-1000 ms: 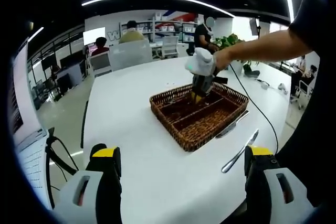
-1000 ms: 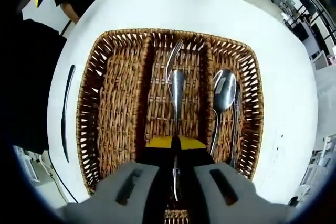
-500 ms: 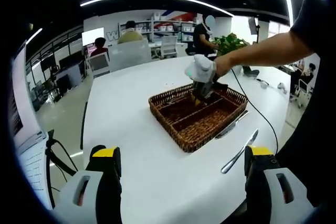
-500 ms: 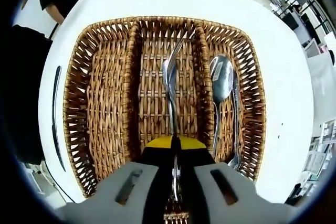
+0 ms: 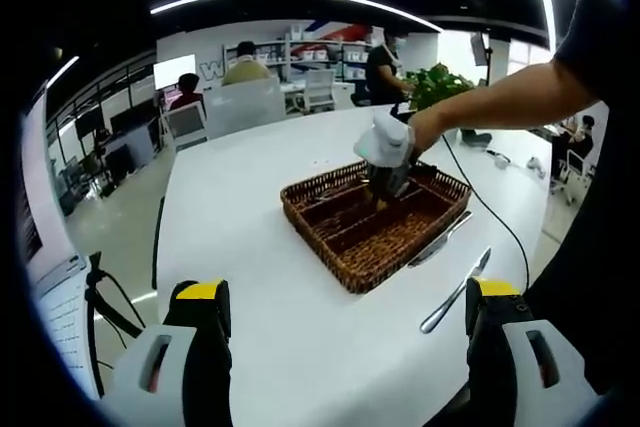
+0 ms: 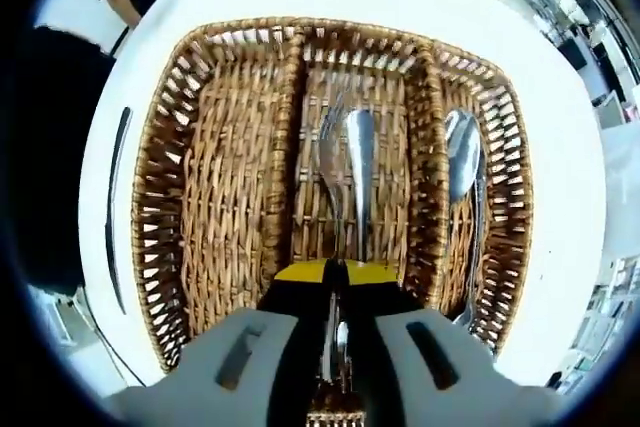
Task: Arrange the knives, forks, and spoons in their matching storage slots by inserting each utensil handle-first until every utensil is classified and aligned in the correct compartment
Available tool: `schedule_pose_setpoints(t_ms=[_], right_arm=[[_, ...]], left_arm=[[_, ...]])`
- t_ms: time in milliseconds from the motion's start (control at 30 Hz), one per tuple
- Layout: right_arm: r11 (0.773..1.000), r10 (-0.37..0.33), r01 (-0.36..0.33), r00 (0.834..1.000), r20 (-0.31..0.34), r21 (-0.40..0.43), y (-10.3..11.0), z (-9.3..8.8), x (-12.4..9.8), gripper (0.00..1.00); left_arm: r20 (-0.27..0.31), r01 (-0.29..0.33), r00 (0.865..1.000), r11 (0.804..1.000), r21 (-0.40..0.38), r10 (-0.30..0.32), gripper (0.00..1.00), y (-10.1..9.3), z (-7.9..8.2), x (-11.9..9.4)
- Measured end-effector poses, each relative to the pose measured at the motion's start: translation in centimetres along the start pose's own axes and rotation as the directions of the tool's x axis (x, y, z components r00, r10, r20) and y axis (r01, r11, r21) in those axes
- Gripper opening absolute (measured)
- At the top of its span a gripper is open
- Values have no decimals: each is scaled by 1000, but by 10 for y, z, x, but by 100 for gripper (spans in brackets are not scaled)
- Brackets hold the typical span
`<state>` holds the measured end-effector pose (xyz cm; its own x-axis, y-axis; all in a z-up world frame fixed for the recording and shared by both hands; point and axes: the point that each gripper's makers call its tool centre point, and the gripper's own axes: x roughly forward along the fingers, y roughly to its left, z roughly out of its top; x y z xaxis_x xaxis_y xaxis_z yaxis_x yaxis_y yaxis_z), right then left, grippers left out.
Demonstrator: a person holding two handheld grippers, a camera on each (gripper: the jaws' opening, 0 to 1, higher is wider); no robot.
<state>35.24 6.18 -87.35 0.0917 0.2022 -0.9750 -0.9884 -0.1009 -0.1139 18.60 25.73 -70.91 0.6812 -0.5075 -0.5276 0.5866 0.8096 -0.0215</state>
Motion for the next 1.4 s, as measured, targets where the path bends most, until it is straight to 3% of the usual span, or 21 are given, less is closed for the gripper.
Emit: schedule_pose_setpoints(t_ms=[67,200,300,367,433,467,533,567,633,733,767,800,867,1100,1133,1167,1200,1233,1300,1367,1400], right_arm=[[999,8,-8,1000,4,44,2,-1,-3,7],[999,1,-2,1000,24,38,-3,-2,-9,16],[997,-33,27,996,78,67,-11,4,-18,30],[991,-39,23,992,118,132,-14,8,-28,33],[991,-59,33,978,201,133,-18,20,-41,34],[988,-75,39,965,252,147,-19,26,-49,39],[972,-117,28,920,375,234,-24,40,-64,62],[967,-127,28,915,383,254,-25,40,-68,70],[955,-196,70,880,433,288,-34,38,-86,78],[935,-264,113,854,449,336,-41,32,-101,93],[916,-307,122,826,473,382,-43,29,-114,100],[886,-369,163,813,449,434,-49,19,-124,98],[874,-397,160,779,485,459,-45,15,-140,100],[815,-483,183,739,470,550,-19,-22,-171,100],[803,-499,181,726,473,568,-13,-27,-175,100],[779,-530,178,700,479,601,-8,-32,-181,100],[774,-538,166,680,498,611,-2,-33,-185,100],[758,-565,152,638,523,634,4,-34,-194,100],[726,-593,139,624,510,674,9,-42,-198,100],[691,-639,166,595,487,704,23,-51,-208,100],[679,-652,180,594,472,711,29,-55,-210,100]], left_arm=[[4,1,1000,1000,1,-1,100,0,1,0],[3,4,1000,1000,7,-4,100,0,1,0],[8,6,1000,1000,6,-6,100,-1,3,0],[10,8,1000,1000,11,-8,100,-1,5,0],[18,11,1000,1000,10,-11,100,-1,7,1],[25,14,1000,1000,6,-14,100,-1,9,2],[45,16,999,1000,2,-16,100,0,15,4],[56,19,998,1000,0,-19,100,0,18,5],[83,30,996,1000,1,-30,100,-2,27,7],[98,35,995,999,15,-37,100,-4,35,11],[109,38,993,999,32,-42,100,-6,41,14],[119,44,992,998,42,-49,100,-7,45,15],[133,58,989,997,52,-64,100,-10,51,18],[137,86,985,991,106,-100,100,-20,66,31],[141,94,984,989,110,-109,100,-22,69,33],[145,99,983,988,116,-115,100,-24,72,35],[145,102,982,987,121,-119,100,-25,73,36],[145,104,982,986,127,-123,100,-27,75,37],[147,109,981,985,133,-128,100,-29,76,37],[150,114,979,984,136,-135,100,-31,77,38],[148,117,979,984,137,-137,100,-33,76,40]])
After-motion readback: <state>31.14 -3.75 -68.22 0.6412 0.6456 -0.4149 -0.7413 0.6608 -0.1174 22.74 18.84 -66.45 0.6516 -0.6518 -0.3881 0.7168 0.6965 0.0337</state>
